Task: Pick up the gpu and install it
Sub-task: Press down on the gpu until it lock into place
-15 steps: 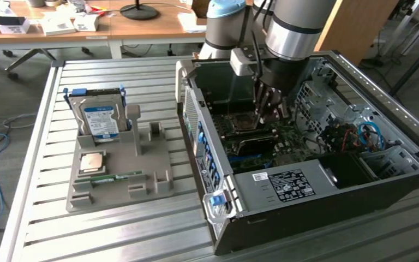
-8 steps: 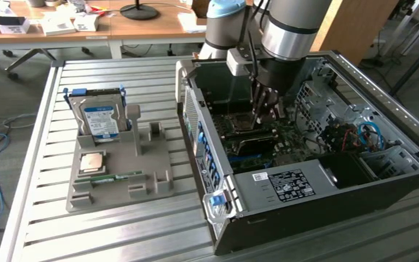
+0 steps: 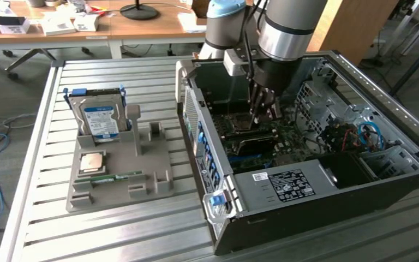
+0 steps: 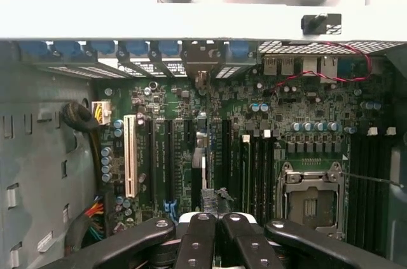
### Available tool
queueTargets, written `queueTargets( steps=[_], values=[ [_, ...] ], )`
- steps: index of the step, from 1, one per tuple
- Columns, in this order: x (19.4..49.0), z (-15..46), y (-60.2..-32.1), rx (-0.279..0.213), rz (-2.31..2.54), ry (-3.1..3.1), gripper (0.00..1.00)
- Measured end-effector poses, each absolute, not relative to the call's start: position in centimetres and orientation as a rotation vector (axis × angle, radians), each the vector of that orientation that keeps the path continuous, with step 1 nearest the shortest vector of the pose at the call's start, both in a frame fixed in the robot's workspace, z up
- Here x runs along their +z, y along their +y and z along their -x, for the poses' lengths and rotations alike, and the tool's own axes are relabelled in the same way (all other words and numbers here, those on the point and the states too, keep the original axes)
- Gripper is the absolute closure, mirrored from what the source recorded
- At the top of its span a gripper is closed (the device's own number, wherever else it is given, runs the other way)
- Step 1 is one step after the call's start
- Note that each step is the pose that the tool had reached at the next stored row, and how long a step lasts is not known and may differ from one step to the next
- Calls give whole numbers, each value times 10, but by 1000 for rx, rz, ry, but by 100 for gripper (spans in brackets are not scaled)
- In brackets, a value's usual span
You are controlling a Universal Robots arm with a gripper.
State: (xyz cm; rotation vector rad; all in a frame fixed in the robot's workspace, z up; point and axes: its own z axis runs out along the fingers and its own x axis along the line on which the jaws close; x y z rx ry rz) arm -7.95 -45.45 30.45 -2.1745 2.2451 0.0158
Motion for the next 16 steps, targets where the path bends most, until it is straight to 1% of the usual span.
queueTargets(
  steps=[16],
  values=[
    [288,80,-454,16,2168,2251,89]
  ],
)
